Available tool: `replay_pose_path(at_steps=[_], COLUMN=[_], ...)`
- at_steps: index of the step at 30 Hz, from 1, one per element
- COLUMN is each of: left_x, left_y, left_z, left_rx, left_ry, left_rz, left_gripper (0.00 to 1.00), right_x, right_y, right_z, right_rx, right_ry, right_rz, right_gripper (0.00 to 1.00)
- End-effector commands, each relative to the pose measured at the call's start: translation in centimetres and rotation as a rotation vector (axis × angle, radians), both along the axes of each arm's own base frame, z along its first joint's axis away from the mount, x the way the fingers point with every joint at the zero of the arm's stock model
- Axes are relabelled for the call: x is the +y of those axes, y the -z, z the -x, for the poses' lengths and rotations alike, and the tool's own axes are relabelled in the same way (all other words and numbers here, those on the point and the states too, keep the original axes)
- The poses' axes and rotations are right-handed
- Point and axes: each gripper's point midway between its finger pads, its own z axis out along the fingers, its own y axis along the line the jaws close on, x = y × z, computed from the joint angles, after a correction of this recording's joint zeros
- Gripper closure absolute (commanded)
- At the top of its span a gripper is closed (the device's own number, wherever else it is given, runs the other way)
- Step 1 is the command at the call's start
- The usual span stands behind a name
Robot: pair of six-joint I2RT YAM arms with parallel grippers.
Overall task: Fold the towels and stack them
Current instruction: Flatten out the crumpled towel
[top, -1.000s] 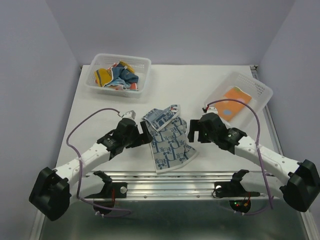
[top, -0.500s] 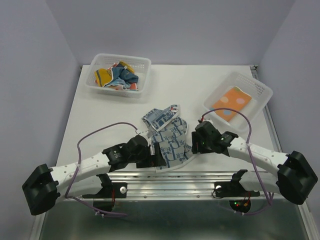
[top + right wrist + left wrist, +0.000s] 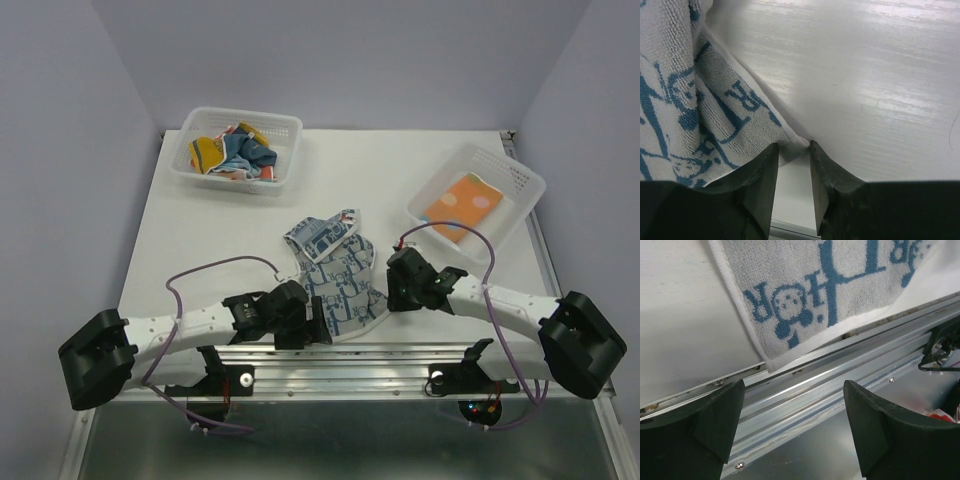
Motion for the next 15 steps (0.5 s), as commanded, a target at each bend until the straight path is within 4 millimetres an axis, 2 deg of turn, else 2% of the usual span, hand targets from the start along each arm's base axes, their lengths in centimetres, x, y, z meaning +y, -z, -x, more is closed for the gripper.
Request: replay_pose_path(at_steps=[1, 9, 13, 15], left_x=[0.2, 0.4, 0.5, 0.5], left_y=[0.7, 1.9, 2.3, 2.5], left_z=[-0.7, -1.5, -1.5, -1.5], left_rx=[-0.004, 0.012, 0.024, 0.029], left_ry=[-0.075, -0.16, -0.186, -0.194], left_rz=[-0.039, -0.086, -0.095, -0.1], left_gripper=[0.11, 0.28, 0.3, 0.34], right_x=[0.5, 1.0, 1.1, 1.3], right_y=[1.1, 1.3, 1.5, 1.5], right_z=[0.4, 0.8, 1.1, 1.2], right_rx=[0.003, 0.012, 0.019, 0.02], right_ry=[-0.001, -0.028, -0.04, -0.044], right_rz=[-0.029, -0.063, -0.077, -0.085], right_gripper=[0.64, 0.73, 0.74, 0.75])
